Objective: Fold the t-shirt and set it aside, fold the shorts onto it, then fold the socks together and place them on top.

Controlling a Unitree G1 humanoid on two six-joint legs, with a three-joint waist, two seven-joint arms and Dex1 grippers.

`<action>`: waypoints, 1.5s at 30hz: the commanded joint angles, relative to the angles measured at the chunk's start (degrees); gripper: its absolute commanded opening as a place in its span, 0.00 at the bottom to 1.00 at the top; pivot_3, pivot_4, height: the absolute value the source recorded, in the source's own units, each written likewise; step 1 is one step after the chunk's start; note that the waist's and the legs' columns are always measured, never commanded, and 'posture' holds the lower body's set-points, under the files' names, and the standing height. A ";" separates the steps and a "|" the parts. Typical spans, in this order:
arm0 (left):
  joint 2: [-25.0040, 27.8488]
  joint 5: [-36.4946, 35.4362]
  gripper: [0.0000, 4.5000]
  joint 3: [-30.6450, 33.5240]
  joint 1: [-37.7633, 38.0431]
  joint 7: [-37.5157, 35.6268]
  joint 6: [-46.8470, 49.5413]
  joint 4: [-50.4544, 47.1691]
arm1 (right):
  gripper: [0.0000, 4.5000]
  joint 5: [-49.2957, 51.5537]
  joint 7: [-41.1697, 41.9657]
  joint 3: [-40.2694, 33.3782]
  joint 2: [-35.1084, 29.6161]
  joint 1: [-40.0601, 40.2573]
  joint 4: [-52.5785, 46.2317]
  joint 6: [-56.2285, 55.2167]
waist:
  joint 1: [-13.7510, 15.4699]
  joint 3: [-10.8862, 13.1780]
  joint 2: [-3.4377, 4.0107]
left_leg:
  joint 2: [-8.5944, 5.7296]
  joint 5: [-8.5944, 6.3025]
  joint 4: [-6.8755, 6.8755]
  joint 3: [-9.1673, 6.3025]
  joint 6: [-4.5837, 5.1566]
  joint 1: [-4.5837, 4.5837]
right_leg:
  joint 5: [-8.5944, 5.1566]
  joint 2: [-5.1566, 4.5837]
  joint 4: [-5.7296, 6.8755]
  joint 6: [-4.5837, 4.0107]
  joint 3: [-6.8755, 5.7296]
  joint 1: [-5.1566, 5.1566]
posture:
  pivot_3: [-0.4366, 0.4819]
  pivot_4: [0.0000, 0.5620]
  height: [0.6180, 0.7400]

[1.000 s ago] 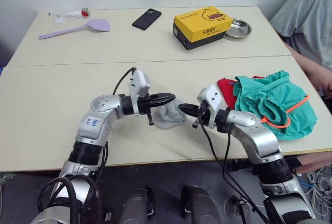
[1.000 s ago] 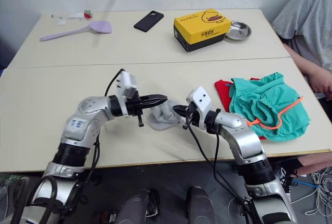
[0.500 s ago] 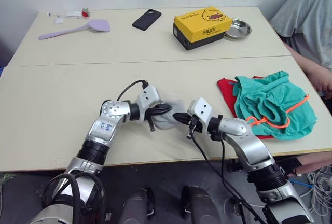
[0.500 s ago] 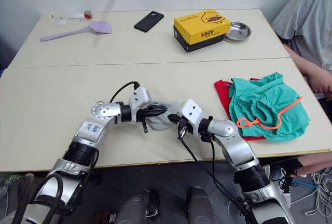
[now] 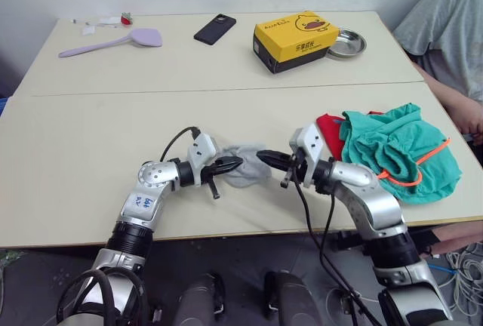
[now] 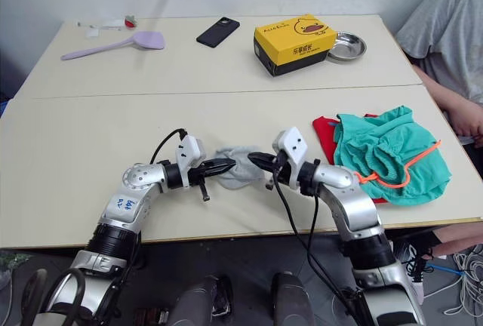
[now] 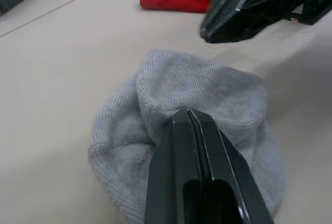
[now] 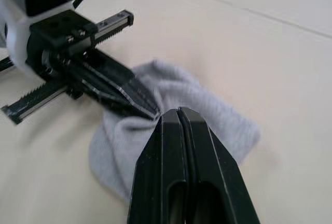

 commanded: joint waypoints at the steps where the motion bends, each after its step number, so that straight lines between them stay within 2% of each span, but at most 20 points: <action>1: 0.42 0.75 0.00 0.13 -0.99 -0.31 -1.51 1.22 | 0.01 -3.54 -1.70 1.82 0.74 -0.80 4.41 -1.35 | 0.04 0.00 0.00 | 0.00 0.00 -0.01 0.00 0.00 -0.01 | 0.00 0.01 0.00 0.00 -0.01 -0.01 | 0.48 0.27 1.00; 5: 0.04 0.90 0.00 0.31 -0.34 0.36 -1.55 1.93 | 0.01 -3.56 -2.03 -0.01 0.70 -0.39 7.77 -1.02 | 0.05 0.00 0.00 | -0.09 0.02 -0.01 0.00 0.04 -0.04 | 0.00 0.05 0.11 0.00 -0.05 0.00 | 0.48 0.27 1.00; 7: 0.16 0.78 0.00 0.42 0.24 0.34 -1.55 1.81 | 0.09 -0.07 1.83 -1.29 -1.43 0.83 5.13 2.84 | 0.10 0.00 0.00 | -0.10 0.01 0.04 -0.01 0.08 -0.03 | 0.00 0.05 0.09 0.00 -0.05 0.03 | 0.48 0.27 1.00; 9: 0.27 0.49 0.00 0.56 0.77 0.09 -1.77 1.62 | 0.20 4.27 2.81 -4.22 -2.28 0.83 1.99 7.20 | 0.16 0.00 0.00 | -0.12 0.00 0.07 -0.05 0.12 -0.03 | 0.00 0.01 0.06 0.00 -0.05 0.05 | 0.48 0.27 1.00; 13: 0.05 0.27 0.00 0.50 0.70 -0.30 -2.37 2.04 | 0.51 10.79 4.10 -6.71 -5.21 -2.15 -0.07 20.93 | 0.03 0.00 0.00 | -0.09 -0.01 0.07 -0.08 0.13 -0.03 | 0.00 -0.26 0.05 0.00 -0.03 0.03 | 0.48 0.27 1.00; 17: -0.10 0.13 0.00 0.57 0.26 -0.61 -2.93 2.54 | 0.82 16.63 3.92 -7.91 -7.67 -6.54 2.45 38.91 | 0.02 0.00 0.00 | -0.09 -0.01 0.05 -0.11 0.12 -0.04 | 0.00 -0.36 0.03 -0.01 -0.02 -0.01 | 0.48 0.27 1.00; 19: -0.02 0.10 0.00 0.72 0.17 -0.78 -3.36 2.86 | 0.97 17.32 2.72 -7.62 -7.50 -8.71 4.84 44.02 | 0.02 0.00 0.00 | -0.11 -0.01 0.05 -0.13 0.12 -0.05 | 0.00 -0.41 0.03 -0.01 0.00 -0.01 | 0.48 0.27 1.00; 20: 0.10 0.02 0.00 0.84 0.15 -0.89 -3.43 2.88 | 0.99 17.32 1.84 -7.35 -6.94 -9.96 6.33 46.27 | 0.02 0.00 0.00 | -0.11 -0.01 0.06 -0.15 0.12 -0.05 | 0.00 -0.43 0.03 -0.01 0.02 -0.01 | 0.48 0.27 1.00; 25: 0.58 -0.27 0.00 1.22 0.21 -1.53 -3.53 2.61 | 0.99 17.03 -2.39 -8.25 -0.61 -16.38 15.78 51.90 | -0.28 -0.01 -0.01 | -0.10 0.00 0.03 -0.10 0.11 -0.04 | -0.01 -0.40 0.04 -0.02 -0.04 -0.01 | 0.48 0.27 1.00; 31: 0.95 -0.24 0.00 1.55 0.40 -1.99 -3.60 2.28 | 0.54 16.99 -5.48 -10.26 6.13 -22.50 23.28 53.52 | -0.49 -0.02 0.00 | -0.10 0.00 -0.03 -0.03 0.11 -0.05 | -0.01 -0.32 0.21 -0.02 -0.10 -0.04 | 0.48 0.27 1.00; 35: 1.48 -0.66 0.00 3.00 1.00 -1.44 -3.66 1.39 | 0.22 16.84 -5.92 -11.05 6.66 -23.38 24.34 53.69 | -0.39 -0.01 0.00 | -0.09 0.01 -0.08 -0.02 0.09 -0.10 | -0.01 -0.19 0.22 -0.01 -0.10 -0.09 | 0.48 0.27 1.00; 38: 1.73 -6.34 0.00 6.36 2.81 -3.27 -0.74 -2.89 | 0.02 18.01 -4.97 -11.24 4.60 -22.55 20.92 55.50 | -0.35 -0.01 0.00 | -0.11 0.00 -0.05 -0.02 0.11 -0.12 | 0.00 -0.06 0.20 -0.01 -0.06 -0.08 | 0.48 0.27 1.00; 39: 2.20 -9.64 0.00 7.59 3.76 -4.59 1.78 -5.96 | 0.01 19.16 -4.49 -11.70 3.48 -22.07 18.63 57.36 | -0.32 -0.01 0.00 | -0.11 0.00 -0.06 -0.02 0.12 -0.12 | 0.00 -0.10 0.19 -0.01 -0.05 -0.09 | 0.48 0.27 1.00; 42: 5.25 -16.33 0.19 10.24 6.73 -7.16 8.05 -15.85 | 0.01 24.03 -0.51 -12.81 -2.14 -19.48 8.82 61.19 | -0.10 0.00 0.02 | -0.11 -0.01 -0.08 -0.13 0.12 -0.25 | 0.00 -0.36 0.11 -0.01 0.09 -0.13 | 0.48 0.27 1.00; 45: 8.80 -22.58 0.39 13.02 9.60 -7.27 14.82 -24.92 | 0.01 30.22 3.72 -16.60 -11.06 -17.19 0.01 66.37 | -0.01 0.01 0.04 | -0.13 -0.02 -0.10 -0.22 0.10 -0.29 | 0.00 -0.38 0.04 -0.01 0.17 -0.11 | 0.48 0.27 1.00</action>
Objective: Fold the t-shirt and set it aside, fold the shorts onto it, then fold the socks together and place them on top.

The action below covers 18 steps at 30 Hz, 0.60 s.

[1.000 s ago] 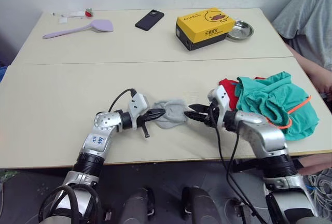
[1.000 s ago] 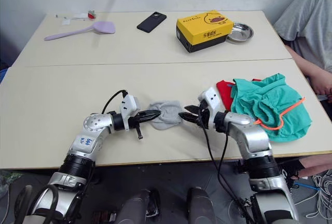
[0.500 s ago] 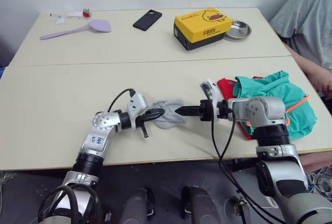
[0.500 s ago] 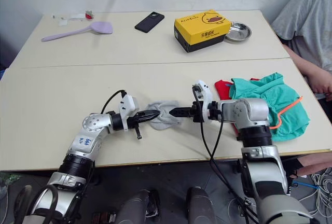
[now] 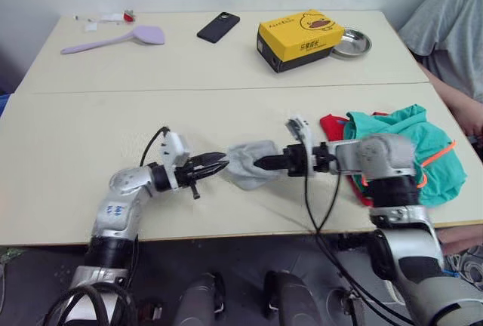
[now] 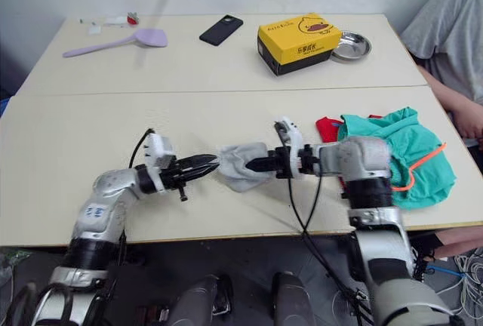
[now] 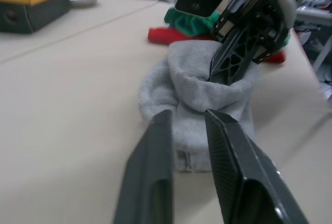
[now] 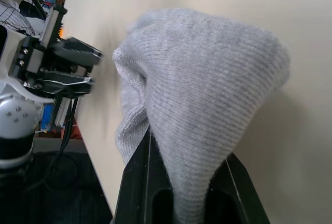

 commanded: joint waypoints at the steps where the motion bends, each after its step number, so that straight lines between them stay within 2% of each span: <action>1: 4.10 -8.36 0.47 3.86 2.99 -0.75 7.93 -12.31 | 0.01 8.58 6.54 -5.45 -11.32 2.08 -11.71 6.13 | 0.03 0.02 0.03 | 0.00 0.00 0.00 -0.02 0.01 -0.02 | 0.00 0.00 -0.05 0.00 0.00 0.02 | 0.48 0.27 1.00; 4: 7.59 -10.77 0.69 5.95 5.25 -0.85 11.18 -16.07 | 0.01 12.53 14.08 -7.63 -25.93 4.78 -15.17 6.65 | 0.14 0.04 0.06 | -0.05 -0.06 -0.05 -0.06 0.09 0.03 | 0.00 -0.04 -0.50 0.00 -0.02 0.15 | 0.48 0.27 1.00; 8: 7.86 -14.24 0.97 8.09 6.67 -0.99 11.50 -19.02 | 0.01 10.29 22.18 -9.27 -39.28 6.58 -8.63 -1.54 | 0.07 0.04 0.05 | -0.03 -0.10 -0.05 -0.05 0.12 0.05 | 0.01 -0.05 -0.56 0.02 -0.10 0.19 | 0.48 0.27 1.00; 9: 8.10 -14.33 1.00 7.73 7.12 -1.96 11.06 -19.80 | 0.01 8.54 24.22 -8.62 -42.31 7.07 -6.26 -4.39 | 0.04 0.04 0.06 | 0.00 -0.11 -0.05 -0.01 0.09 0.11 | 0.01 -0.05 -0.57 0.02 -0.13 0.22 | 0.48 0.27 1.00; 12: 8.16 -14.47 1.00 6.41 7.27 -2.53 11.27 -20.67 | 0.01 0.99 28.15 -3.69 -47.58 7.67 2.73 -14.57 | 0.04 0.04 0.06 | 0.00 -0.12 -0.10 0.15 0.05 0.20 | 0.01 -0.05 -0.57 0.02 -0.08 0.21 | 0.48 0.27 1.00; 15: 8.00 -14.14 1.00 5.37 6.79 -2.64 11.75 -20.10 | 0.01 -7.78 31.22 3.23 -48.80 6.58 12.36 -24.52 | 0.01 0.04 0.06 | 0.03 -0.13 -0.07 0.24 0.01 0.23 | 0.01 0.02 -0.58 0.02 -0.08 0.19 | 0.48 0.27 1.00; 18: 8.56 -15.55 1.00 5.54 4.68 -2.39 14.49 -18.48 | 0.01 -17.40 30.95 9.51 -46.34 2.51 23.68 -34.01 | 0.03 0.08 0.14 | 0.02 -0.13 -0.06 0.35 0.00 0.21 | 0.01 0.03 -0.54 0.03 -0.11 0.10 | 0.48 0.27 1.00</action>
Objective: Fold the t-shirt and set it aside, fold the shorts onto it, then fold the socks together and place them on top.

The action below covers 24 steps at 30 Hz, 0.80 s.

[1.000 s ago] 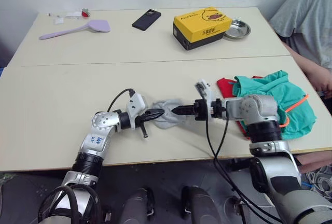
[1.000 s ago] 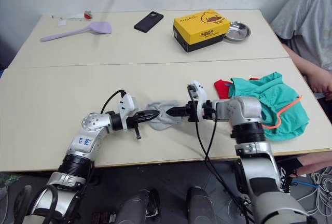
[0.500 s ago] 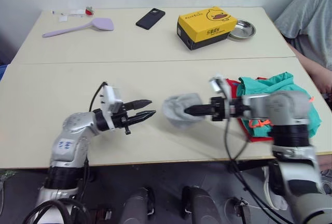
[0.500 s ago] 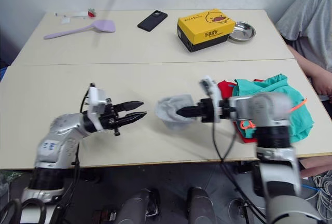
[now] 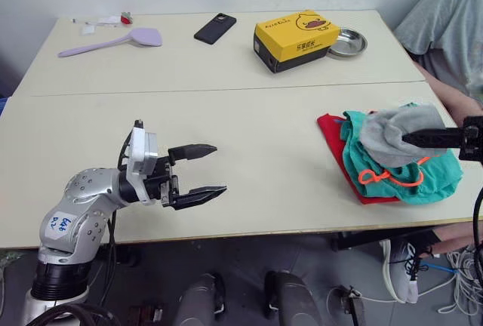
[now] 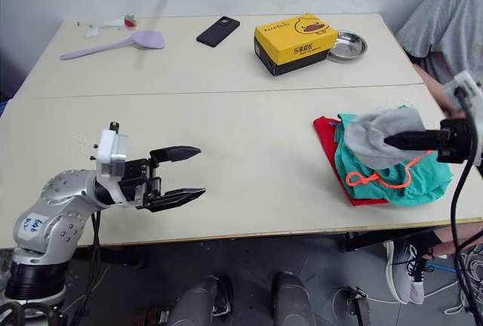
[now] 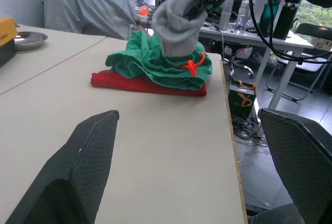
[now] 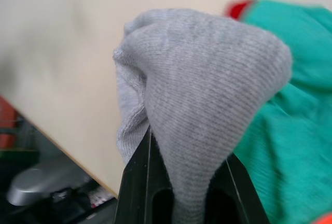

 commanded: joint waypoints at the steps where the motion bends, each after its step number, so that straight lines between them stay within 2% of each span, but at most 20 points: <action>1: 1.09 -1.92 1.00 0.19 -2.90 -0.20 1.91 0.95 | 0.01 -9.76 0.30 4.33 2.64 -6.37 12.45 -10.21 | -0.07 0.04 0.07 | 0.00 0.01 0.02 0.03 -0.01 0.01 | 0.00 0.02 0.02 0.00 -0.02 -0.02 | 0.48 0.27 1.00; 6: 1.22 -1.32 1.00 -0.15 -3.64 -0.29 2.35 1.15 | 0.01 -18.15 -4.88 5.38 8.41 -13.63 28.32 -23.11 | -0.16 0.06 0.19 | 0.09 0.06 0.08 0.13 -0.08 0.04 | 0.01 0.39 0.05 0.02 -0.14 -0.04 | 0.48 0.27 1.00; 10: 0.61 0.39 1.00 -0.60 -2.99 0.49 0.53 0.86 | 0.01 -22.01 -7.31 5.20 11.49 -15.51 34.68 -29.29 | -0.05 0.06 0.19 | 0.10 0.06 0.09 0.11 -0.10 0.02 | 0.01 0.42 0.02 0.02 -0.13 -0.02 | 0.48 0.27 1.00; 16: 0.93 1.12 1.00 -0.62 -3.44 0.21 -0.29 2.39 | 0.46 -25.60 -6.25 5.49 11.30 -15.59 35.39 -29.48 | -0.10 0.06 0.20 | 0.10 0.06 0.21 0.09 -0.10 0.03 | 0.02 0.39 0.05 0.04 0.00 0.04 | 0.48 0.27 1.00; 22: 2.07 0.97 1.00 -0.26 -3.40 0.48 1.56 4.01 | 0.93 -24.99 0.17 2.27 4.63 -15.12 31.31 -29.31 | 0.10 0.12 0.33 | 0.13 0.06 0.17 0.06 -0.10 0.02 | 0.02 0.36 0.06 0.03 0.06 0.01 | 0.48 0.27 1.00; 23: 2.36 1.42 1.00 -0.22 -3.08 0.35 1.32 4.49 | 0.99 -24.10 1.64 0.70 2.51 -14.70 29.93 -30.11 | 0.15 0.17 0.41 | 0.11 0.06 0.17 0.04 -0.10 0.00 | 0.02 0.35 0.05 0.03 0.07 0.01 | 0.48 0.27 1.00; 24: 2.55 1.76 1.00 -0.20 -2.84 0.19 1.05 4.79 | 0.99 -23.57 2.56 -0.49 1.20 -14.30 28.89 -30.58 | 0.17 0.22 0.49 | 0.08 0.06 0.17 0.04 -0.09 -0.01 | 0.02 0.35 0.04 0.03 0.08 0.00 | 0.48 0.27 1.00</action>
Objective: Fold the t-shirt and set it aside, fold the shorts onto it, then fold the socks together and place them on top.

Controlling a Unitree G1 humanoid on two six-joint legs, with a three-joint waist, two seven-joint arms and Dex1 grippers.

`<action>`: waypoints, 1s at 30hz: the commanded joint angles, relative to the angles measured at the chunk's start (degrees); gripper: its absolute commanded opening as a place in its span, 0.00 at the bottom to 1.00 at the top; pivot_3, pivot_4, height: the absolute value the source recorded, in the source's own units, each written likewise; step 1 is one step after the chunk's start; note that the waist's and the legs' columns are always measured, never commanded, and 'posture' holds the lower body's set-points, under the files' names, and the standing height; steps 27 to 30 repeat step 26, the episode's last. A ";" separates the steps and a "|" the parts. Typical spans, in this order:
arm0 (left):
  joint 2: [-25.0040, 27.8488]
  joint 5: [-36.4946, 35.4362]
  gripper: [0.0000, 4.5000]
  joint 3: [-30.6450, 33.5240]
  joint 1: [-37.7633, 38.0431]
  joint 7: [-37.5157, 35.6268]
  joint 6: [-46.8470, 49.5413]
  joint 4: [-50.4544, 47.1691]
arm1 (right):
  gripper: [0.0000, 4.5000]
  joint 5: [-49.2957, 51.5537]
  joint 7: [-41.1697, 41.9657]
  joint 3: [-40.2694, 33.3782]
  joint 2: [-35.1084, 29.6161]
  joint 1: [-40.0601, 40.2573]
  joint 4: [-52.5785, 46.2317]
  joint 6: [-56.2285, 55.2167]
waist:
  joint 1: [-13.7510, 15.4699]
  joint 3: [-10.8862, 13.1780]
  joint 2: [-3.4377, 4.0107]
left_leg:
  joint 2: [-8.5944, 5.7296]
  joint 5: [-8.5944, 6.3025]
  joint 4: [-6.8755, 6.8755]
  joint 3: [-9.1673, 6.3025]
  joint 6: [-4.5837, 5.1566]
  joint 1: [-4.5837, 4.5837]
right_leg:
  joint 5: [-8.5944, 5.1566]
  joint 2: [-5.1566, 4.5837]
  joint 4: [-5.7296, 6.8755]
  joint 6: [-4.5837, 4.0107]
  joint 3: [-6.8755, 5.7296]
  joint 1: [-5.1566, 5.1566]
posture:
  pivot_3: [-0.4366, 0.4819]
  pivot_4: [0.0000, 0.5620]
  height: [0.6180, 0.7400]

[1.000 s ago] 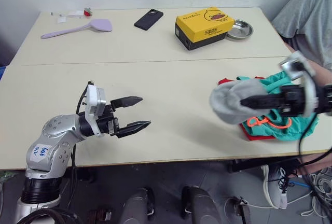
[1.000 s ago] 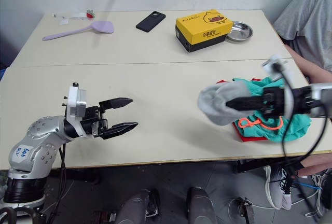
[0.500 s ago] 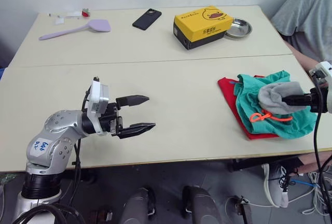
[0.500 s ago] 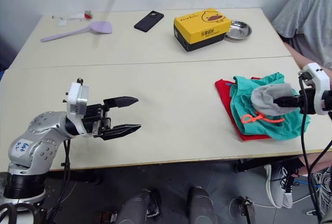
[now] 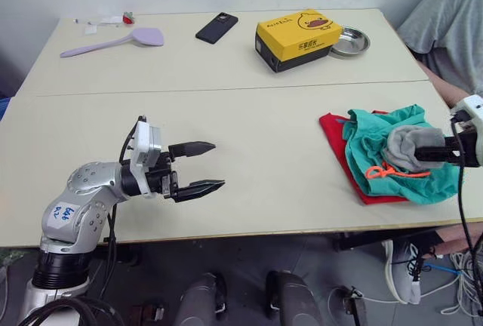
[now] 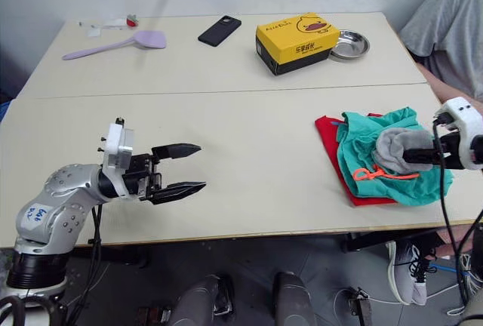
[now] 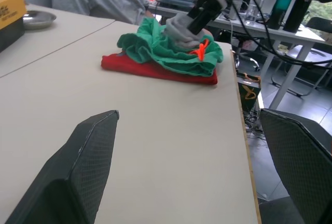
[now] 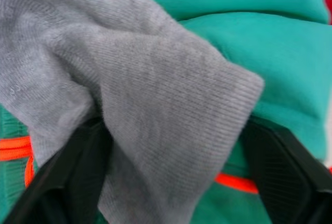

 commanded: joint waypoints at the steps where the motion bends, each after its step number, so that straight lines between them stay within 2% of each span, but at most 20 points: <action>1: 1.26 1.06 1.00 0.99 0.55 -0.08 -1.27 0.45 | 0.99 1.82 3.32 -5.32 -6.80 0.75 -4.05 -1.95 | -0.01 0.07 0.15 | -0.03 -0.01 0.00 0.00 0.01 0.00 | 0.00 -0.01 0.00 0.00 0.01 0.00 | 0.48 0.27 1.00; 5: 2.11 3.11 1.00 1.21 1.66 -0.72 -3.77 1.36 | 0.99 2.11 3.26 -8.05 -8.91 2.26 -5.94 -3.19 | -0.27 0.07 0.17 | 0.03 -0.02 0.00 0.02 -0.01 0.03 | 0.00 -0.03 -0.01 0.00 -0.03 0.01 | 0.48 0.27 1.00; 9: 2.77 5.24 1.00 1.91 2.84 -0.72 -6.65 1.81 | 0.99 7.09 5.65 -13.65 -7.74 5.77 -12.05 -3.46 | -0.59 0.07 0.24 | 0.15 -0.05 0.02 0.08 -0.08 0.06 | 0.00 -0.07 0.01 0.00 -0.03 -0.03 | 0.48 0.27 1.00; 11: 4.46 8.12 1.00 3.17 5.51 0.01 -9.22 1.66 | 0.99 16.54 6.54 -21.09 -0.19 16.64 -29.47 -3.91 | -0.62 -0.01 0.27 | 0.17 -0.04 -0.01 0.10 -0.09 0.07 | 0.00 -0.06 0.03 0.00 -0.02 -0.06 | 0.48 0.27 1.00; 13: 5.39 10.70 1.00 4.35 8.09 1.52 -11.54 1.51 | 0.99 21.75 2.65 -25.68 8.77 26.17 -45.82 -7.27 | -0.99 -0.24 -0.21 | 0.45 -0.13 -0.06 0.06 -0.32 0.24 | -0.03 0.16 0.01 -0.07 -0.03 0.07 | 0.48 0.27 1.00; 15: 5.39 11.82 1.00 4.74 9.36 2.58 -12.69 1.56 | 0.99 21.77 1.10 -25.85 13.07 31.08 -53.23 -11.43 | -0.28 -0.19 -0.09 | 0.66 -0.16 -0.05 -0.03 -0.44 0.30 | -0.05 0.31 0.02 -0.09 -0.13 0.19 | 0.48 0.27 1.00; 16: 5.30 12.57 1.00 5.24 10.33 3.39 -13.51 1.88 | 0.99 20.62 0.89 -23.84 16.21 33.76 -57.24 -15.92 | 0.11 -0.07 0.17 | 0.62 -0.16 -0.02 0.01 -0.43 0.26 | -0.06 0.30 0.07 -0.10 -0.12 0.10 | 0.48 0.27 1.00; 18: 5.29 14.88 1.00 5.96 12.67 4.54 -16.19 2.88 | 0.99 20.71 0.30 -18.54 23.37 38.37 -64.51 -21.13 | 0.71 -0.05 0.25 | 0.30 -0.05 -0.08 0.01 -0.24 0.10 | -0.06 0.20 0.23 -0.10 -0.12 -0.14 | 0.48 0.27 1.00; 20: 5.27 15.82 1.00 6.14 13.71 5.12 -17.14 3.53 | 0.99 19.87 0.12 -15.72 26.73 40.81 -65.91 -24.02 | 1.11 -0.10 0.13 | 0.31 -0.08 0.03 -0.01 -0.25 0.16 | -0.06 0.13 0.23 -0.10 -0.11 -0.03 | 0.48 0.27 1.00; 26: 5.41 16.29 1.00 7.07 15.27 5.05 -20.06 4.78 | 0.99 13.60 -2.50 -9.98 32.38 40.96 -56.27 -36.08 | 1.39 -0.14 0.05 | -0.13 -0.26 0.06 -0.02 -0.14 0.13 | 0.17 -0.21 0.09 0.07 -0.20 0.05 | 0.48 0.27 1.00; 30: 5.41 16.29 1.00 7.07 15.27 5.05 -20.06 4.78 | 0.99 13.60 -2.50 -9.98 32.38 40.96 -56.27 -36.08 | 1.39 -0.14 0.05 | -0.13 -0.26 0.06 -0.02 -0.14 0.13 | 0.17 -0.21 0.09 0.07 -0.20 0.05 | 0.48 0.27 1.00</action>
